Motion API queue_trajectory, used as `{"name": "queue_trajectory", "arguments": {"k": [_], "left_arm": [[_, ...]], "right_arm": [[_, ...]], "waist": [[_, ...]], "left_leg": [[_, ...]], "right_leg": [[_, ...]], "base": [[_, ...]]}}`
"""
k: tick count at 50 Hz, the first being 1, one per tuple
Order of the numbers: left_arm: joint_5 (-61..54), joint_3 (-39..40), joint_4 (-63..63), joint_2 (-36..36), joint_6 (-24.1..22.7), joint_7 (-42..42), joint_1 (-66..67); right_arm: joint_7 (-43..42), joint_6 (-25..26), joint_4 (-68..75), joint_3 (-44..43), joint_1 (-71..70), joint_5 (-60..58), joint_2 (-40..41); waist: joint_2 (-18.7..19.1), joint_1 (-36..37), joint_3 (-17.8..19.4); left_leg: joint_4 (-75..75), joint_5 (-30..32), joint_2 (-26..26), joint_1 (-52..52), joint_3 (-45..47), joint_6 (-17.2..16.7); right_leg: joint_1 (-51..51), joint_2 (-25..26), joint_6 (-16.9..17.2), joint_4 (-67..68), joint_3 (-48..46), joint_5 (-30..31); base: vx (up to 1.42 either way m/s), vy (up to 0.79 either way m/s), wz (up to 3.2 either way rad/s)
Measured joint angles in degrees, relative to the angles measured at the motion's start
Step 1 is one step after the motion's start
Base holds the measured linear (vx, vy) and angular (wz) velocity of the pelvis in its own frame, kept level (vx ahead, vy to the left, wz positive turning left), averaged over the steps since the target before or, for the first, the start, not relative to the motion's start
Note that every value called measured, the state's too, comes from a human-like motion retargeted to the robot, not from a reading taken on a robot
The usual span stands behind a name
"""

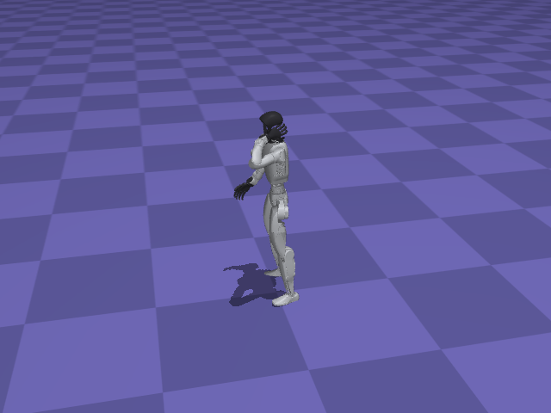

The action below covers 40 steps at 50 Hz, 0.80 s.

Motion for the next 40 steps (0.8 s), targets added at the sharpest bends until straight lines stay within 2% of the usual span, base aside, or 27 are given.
{"name": "queue_trajectory", "arguments": {"k": [9,17,23,30,40], "left_arm": [[0.47,0.72,0.21,-0.15,0.23,1.06,1.86],[-1.83,-0.44,0.38,1.68,0.88,1.08,2.48],[-3.05,-2.14,0.44,4.23,1.99,1.49,-0.50],[-2.46,-4.55,1.05,6.31,3.37,1.73,-5.50],[-6.72,-6.23,0.54,1.49,1.08,-0.60,-9.51]], "right_arm": [[0.79,0.73,2.30,2.57,-0.78,-0.96,0.90],[0.08,1.54,9.73,-0.17,-1.99,1.45,1.48],[-0.38,2.05,13.00,-2.65,-1.69,3.54,0.90],[0.54,2.67,13.92,-2.28,0.38,3.85,0.61],[2.06,3.98,15.82,0.15,1.71,6.03,0.67]], "waist": [[0.32,0.04,-0.57],[3.14,-2.50,-2.47],[4.97,-4.92,-3.13],[5.34,-6.29,-2.97],[4.64,-7.16,-4.39]], "left_leg": [[0.01,0.14,-0.60,0.31,-0.13,0.16],[0.33,-0.22,-0.68,1.17,-0.41,0.23],[0.48,-0.26,-0.81,1.52,-0.88,0.22],[0.20,0.05,-0.69,1.33,-0.84,0.22],[-1.58,0.94,-0.27,0.13,-0.80,0.33]], "right_leg": [[0.83,-0.41,0.09,-1.01,0.27,0.16],[1.55,-0.80,0.23,0.15,-0.21,-0.53],[2.81,-0.83,0.31,-0.92,-0.58,-0.43],[2.70,-0.62,0.60,-1.34,-0.74,-0.15],[1.09,0.29,0.53,-2.23,-0.96,0.60]], "base": [[0.00,0.00,0.00],[0.00,0.00,0.00],[0.00,0.00,0.00],[0.00,0.00,0.00],[0.00,0.00,0.00]]}}
